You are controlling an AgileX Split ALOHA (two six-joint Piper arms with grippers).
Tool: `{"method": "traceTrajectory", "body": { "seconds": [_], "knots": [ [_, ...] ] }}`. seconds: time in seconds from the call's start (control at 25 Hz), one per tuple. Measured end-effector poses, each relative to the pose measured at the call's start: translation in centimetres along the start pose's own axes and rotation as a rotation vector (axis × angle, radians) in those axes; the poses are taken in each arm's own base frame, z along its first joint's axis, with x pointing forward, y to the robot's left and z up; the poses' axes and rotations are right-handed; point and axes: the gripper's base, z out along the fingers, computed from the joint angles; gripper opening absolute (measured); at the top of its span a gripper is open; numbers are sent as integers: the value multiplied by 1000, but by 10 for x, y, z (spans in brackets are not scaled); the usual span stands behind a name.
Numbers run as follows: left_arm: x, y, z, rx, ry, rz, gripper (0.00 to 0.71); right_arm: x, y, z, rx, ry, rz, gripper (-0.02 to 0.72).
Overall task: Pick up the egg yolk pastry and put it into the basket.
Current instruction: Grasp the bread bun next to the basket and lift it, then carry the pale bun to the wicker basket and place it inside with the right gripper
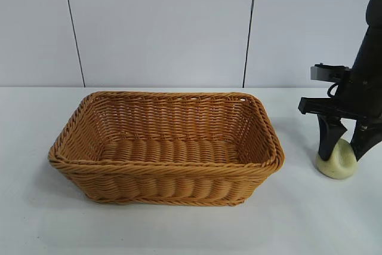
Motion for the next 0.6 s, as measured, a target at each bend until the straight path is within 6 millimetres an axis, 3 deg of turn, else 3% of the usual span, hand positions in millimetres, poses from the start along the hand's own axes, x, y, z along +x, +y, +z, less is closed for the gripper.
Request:
{"method": "traceTrajectory", "body": {
  "seconds": [0.16, 0.32, 0.44, 0.6],
  "knots": [
    [0, 0, 0, 0, 0, 0, 663, 0, 0, 0, 0, 8, -13, 90],
    [0, 0, 0, 0, 0, 0, 663, -2, 2, -13, -4, -14, -22, 62],
    [0, 0, 0, 1, 0, 0, 663, -7, 6, -37, -11, -46, -38, 62],
    [0, 0, 0, 1, 0, 0, 663, -15, 14, -85, -24, -107, -62, 60]
  ]
}}
